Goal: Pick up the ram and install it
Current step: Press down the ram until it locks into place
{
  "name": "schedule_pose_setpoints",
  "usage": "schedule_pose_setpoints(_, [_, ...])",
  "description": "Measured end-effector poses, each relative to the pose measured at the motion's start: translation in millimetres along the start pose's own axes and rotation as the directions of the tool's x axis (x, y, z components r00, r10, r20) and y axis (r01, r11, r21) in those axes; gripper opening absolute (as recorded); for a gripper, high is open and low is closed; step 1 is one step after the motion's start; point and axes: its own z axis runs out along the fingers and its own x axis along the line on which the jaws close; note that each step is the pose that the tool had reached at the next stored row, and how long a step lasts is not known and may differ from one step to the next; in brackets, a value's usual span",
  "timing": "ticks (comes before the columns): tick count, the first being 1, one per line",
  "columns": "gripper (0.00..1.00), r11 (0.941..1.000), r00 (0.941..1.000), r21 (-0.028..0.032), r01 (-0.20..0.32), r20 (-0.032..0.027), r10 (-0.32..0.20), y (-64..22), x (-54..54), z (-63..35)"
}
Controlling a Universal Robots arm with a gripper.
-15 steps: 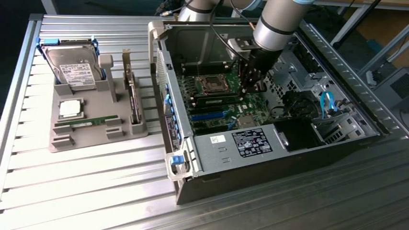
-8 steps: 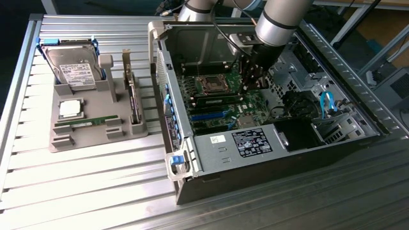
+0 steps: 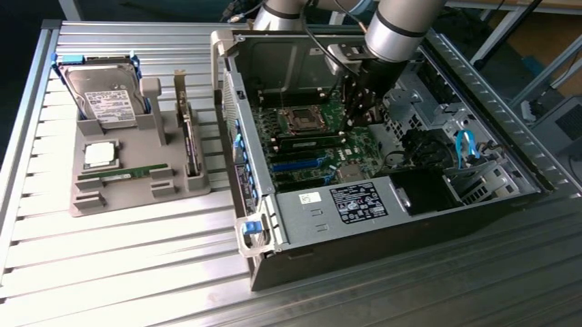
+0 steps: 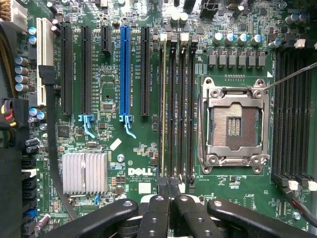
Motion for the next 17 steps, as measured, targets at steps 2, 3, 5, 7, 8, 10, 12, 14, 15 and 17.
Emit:
schedule_pose_setpoints(2, [0.1, 1.0, 1.0, 0.0, 0.0, -0.0001, 0.0, 0.3, 0.0, 0.0])
schedule_pose_setpoints(3, [0.1, 1.0, 1.0, -0.0001, 0.0, -0.0001, 0.0, 3.9, 0.0, 0.0])
schedule_pose_setpoints(5, [0.1, 1.0, 1.0, 0.0, 0.0, 0.0, 0.0, 21.4, -0.3, 0.5])
schedule_pose_setpoints(7, [0.1, 1.0, 1.0, 0.0, 0.0, 0.0, 0.0, 37.9, -0.6, 0.9])
schedule_pose_setpoints(8, [0.1, 1.0, 1.0, 0.0, 0.0, 0.0, 0.0, 44.4, -0.7, 1.0])
schedule_pose_setpoints(10, [0.1, 1.0, 1.0, 0.0, 0.0, 0.0, 0.0, 55.2, -0.8, 1.2])
schedule_pose_setpoints(12, [0.1, 1.0, 1.0, 0.0, 0.0, 0.0, 0.0, 61.0, -0.9, 1.4])
schedule_pose_setpoints(14, [0.1, 1.0, 1.0, 0.0, 0.0, 0.0, 0.0, 66.6, -1.0, 1.5])
schedule_pose_setpoints(15, [0.1, 1.0, 1.0, 0.0, 0.0, 0.0, 0.0, 69.4, -1.0, 1.6])
schedule_pose_setpoints(17, [0.1, 1.0, 1.0, 0.0, 0.0, 0.0, 0.0, 79.4, -1.2, 1.8])
